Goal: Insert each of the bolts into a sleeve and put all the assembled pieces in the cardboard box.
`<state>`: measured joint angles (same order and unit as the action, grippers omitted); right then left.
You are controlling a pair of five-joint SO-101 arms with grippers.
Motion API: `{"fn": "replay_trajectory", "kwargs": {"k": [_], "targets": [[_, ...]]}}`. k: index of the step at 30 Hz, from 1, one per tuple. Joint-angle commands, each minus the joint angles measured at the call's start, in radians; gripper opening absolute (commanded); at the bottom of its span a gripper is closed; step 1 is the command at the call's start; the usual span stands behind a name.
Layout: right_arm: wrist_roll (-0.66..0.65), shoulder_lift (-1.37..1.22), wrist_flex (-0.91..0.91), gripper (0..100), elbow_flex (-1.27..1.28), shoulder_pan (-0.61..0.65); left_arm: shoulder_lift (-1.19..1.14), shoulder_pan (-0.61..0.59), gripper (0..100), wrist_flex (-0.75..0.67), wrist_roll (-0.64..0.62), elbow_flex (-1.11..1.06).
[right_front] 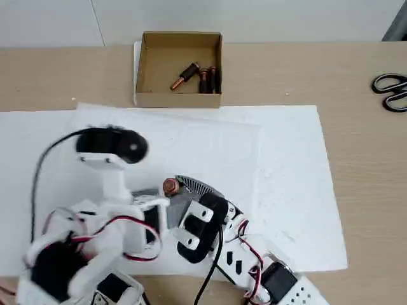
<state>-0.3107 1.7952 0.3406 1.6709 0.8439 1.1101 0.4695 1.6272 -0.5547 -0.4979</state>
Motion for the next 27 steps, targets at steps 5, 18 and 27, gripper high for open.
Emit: {"fn": "replay_trajectory", "kwargs": {"k": [5,18,27], "targets": [[-0.002,0.01,-0.024,0.5,0.012,-0.015,-0.005,-0.176,26,0.003,0.109,0.139],[0.124,0.01,0.124,0.4,-0.002,-0.182,-0.006,-0.436,0,-0.123,0.109,0.056],[0.219,0.01,0.348,0.4,-0.115,-0.331,-0.005,-0.456,1,-0.258,0.112,-0.278]]}}
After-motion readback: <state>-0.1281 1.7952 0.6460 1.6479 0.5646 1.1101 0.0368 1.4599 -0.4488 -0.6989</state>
